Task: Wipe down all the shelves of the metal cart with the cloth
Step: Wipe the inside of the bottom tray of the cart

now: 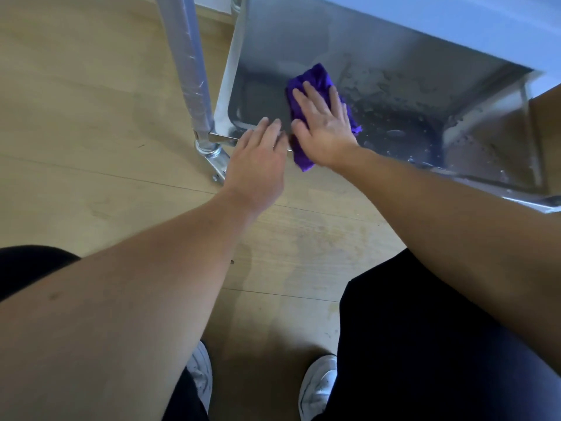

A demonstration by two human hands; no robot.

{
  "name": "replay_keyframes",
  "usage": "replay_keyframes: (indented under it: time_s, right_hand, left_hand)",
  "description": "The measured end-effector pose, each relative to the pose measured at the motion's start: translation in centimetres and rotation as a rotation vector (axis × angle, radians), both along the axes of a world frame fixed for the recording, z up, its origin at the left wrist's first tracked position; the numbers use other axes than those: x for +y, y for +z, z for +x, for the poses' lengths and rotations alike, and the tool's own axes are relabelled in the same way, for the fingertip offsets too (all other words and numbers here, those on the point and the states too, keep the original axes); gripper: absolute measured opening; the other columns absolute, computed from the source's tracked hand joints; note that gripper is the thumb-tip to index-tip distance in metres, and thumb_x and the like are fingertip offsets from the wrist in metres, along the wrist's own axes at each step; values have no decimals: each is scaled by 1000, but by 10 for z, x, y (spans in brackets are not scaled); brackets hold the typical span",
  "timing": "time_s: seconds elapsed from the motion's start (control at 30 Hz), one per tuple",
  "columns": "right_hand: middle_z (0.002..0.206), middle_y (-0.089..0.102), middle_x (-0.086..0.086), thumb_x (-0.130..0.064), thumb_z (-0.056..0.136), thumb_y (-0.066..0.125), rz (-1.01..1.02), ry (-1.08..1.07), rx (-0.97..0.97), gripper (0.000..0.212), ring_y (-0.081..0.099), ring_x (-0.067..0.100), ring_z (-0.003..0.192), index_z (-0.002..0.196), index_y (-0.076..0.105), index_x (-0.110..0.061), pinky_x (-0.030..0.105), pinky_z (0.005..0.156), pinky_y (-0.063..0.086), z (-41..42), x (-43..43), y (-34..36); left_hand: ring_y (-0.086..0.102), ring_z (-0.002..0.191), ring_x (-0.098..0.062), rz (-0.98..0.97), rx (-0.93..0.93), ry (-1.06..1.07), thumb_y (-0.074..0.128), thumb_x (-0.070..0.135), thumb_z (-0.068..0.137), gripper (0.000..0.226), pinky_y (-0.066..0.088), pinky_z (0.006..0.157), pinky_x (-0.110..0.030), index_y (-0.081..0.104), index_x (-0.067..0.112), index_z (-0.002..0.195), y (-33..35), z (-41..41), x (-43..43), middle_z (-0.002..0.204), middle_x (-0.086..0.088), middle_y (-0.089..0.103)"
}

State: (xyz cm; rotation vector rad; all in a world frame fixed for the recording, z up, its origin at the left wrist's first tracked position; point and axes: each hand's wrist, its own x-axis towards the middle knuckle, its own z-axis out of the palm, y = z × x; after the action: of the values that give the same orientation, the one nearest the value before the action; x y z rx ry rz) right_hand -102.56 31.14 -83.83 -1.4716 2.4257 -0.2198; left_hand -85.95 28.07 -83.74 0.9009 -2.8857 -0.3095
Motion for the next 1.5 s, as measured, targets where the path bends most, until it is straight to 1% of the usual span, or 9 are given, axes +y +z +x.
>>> replay_keyframes:
  time_s: [0.13, 0.33, 0.4, 0.6, 0.8, 1.03, 1.23, 1.37, 1.5]
  right_hand:
    - [164, 12, -9, -33, 98, 31, 40, 262, 11, 57, -2, 25, 153, 154, 19, -34, 48, 124, 4, -23, 16, 2]
    - [164, 12, -9, -34, 96, 34, -3, -227, 7, 58, -2, 29, 152, 153, 21, -34, 49, 124, 7, -50, 37, 0]
    - [164, 10, -7, -33, 96, 33, 12, -265, 32, 60, -3, 34, 151, 154, 19, -30, 52, 123, 4, -38, 31, -1]
    - [162, 18, -12, -33, 96, 35, -67, 94, 28, 56, 5, 27, 152, 151, 26, -34, 47, 124, 10, -29, 27, -4]
    - [163, 17, -7, -32, 96, 34, -79, -376, 47, 57, 3, 34, 151, 152, 25, -30, 51, 123, 7, -52, 17, -10]
    - [161, 23, -12, -38, 96, 39, -103, 97, 14, 55, 9, 27, 151, 150, 29, -35, 48, 123, 13, -37, 19, -8]
    - [163, 18, -7, -32, 96, 38, -79, -404, 45, 57, 5, 33, 151, 151, 26, -30, 51, 123, 8, -59, 28, -9]
    - [164, 13, -8, -29, 98, 35, -24, -112, 41, 57, 2, 34, 151, 153, 21, -29, 55, 122, 7, -42, 26, -4]
    - [164, 10, -11, -33, 102, 32, 16, 84, -10, 53, -3, 27, 153, 154, 18, -34, 48, 124, 4, -53, 40, 3]
  left_hand:
    - [15, 148, -26, 43, 13, -16, 37, 6, 92, 54, 14, 119, -36, 31, 0, 146, -2, -13, 6, 157, -12, 25]
    - [13, 148, -26, 54, -25, -76, 44, 10, 92, 58, 13, 119, -36, 27, 2, 147, -2, -29, 18, 157, -10, 22]
    - [14, 147, -26, 32, -39, -78, 43, 12, 93, 60, 11, 120, -37, 24, 1, 148, -3, -30, 20, 157, -11, 21]
    - [14, 147, -25, 20, -48, -60, 40, 15, 94, 60, 7, 121, -36, 22, 2, 149, -1, -31, 22, 157, -11, 20]
    - [15, 147, -25, 34, -17, -73, 40, 4, 91, 60, 11, 121, -35, 25, 4, 149, -1, -30, 20, 158, -9, 22]
    - [18, 146, -25, 18, -25, -75, 40, 5, 91, 60, 12, 120, -35, 26, 5, 149, -3, -31, 19, 156, -8, 26]
    - [15, 147, -25, 15, -27, -76, 41, 4, 92, 61, 9, 121, -36, 23, 5, 150, -6, -32, 22, 158, -9, 22]
    - [16, 147, -27, -17, -68, -86, 43, 8, 92, 61, 11, 120, -39, 24, 2, 149, -5, -32, 22, 157, -12, 23]
    - [25, 143, -29, -10, -85, -60, 45, 15, 88, 57, 19, 116, -41, 36, 0, 143, 2, -40, 25, 149, -13, 34]
